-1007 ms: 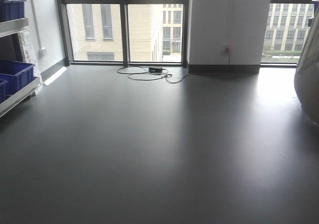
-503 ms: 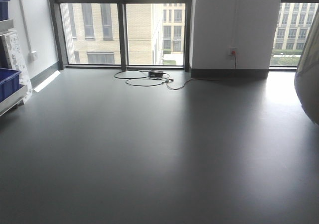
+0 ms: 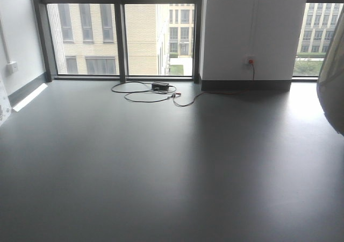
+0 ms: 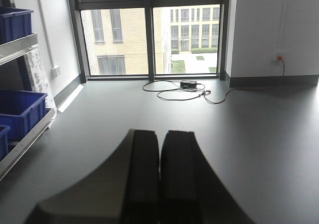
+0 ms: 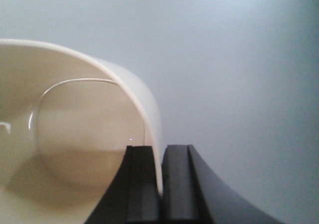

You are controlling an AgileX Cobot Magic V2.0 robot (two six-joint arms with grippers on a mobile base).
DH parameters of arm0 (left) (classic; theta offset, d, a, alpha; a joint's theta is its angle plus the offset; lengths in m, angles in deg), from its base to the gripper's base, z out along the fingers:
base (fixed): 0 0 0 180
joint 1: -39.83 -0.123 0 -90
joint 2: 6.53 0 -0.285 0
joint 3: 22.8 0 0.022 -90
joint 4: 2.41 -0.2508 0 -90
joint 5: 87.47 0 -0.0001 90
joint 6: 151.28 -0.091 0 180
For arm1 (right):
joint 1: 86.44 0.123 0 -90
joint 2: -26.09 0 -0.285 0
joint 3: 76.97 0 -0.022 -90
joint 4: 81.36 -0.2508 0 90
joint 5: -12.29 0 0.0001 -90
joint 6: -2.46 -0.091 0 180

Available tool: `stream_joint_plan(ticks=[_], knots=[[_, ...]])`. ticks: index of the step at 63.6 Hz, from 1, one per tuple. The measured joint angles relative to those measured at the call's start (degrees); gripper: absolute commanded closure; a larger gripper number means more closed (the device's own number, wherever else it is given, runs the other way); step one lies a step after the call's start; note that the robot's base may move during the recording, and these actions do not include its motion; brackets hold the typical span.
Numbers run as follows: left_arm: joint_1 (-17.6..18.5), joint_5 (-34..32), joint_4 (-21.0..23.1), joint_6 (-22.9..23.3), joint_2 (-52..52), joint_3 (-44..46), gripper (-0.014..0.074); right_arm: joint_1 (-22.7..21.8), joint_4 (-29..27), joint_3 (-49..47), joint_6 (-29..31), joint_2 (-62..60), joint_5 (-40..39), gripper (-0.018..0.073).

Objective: Move white bin to right shelf second layer
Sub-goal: 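Drive the base toward the windows, turning past the crate racks, then turn and approach the blue-crate roller shelf with the bin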

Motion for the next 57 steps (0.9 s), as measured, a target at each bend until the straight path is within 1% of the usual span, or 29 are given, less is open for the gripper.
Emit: stream_joint_plan(ticks=[57], knots=[[0.00, 0.00, 0.00, 0.00, 0.00, 0.00, 0.0512, 0.00, -0.24, 0.00, 0.00, 0.00, -0.10, 0.0506]])
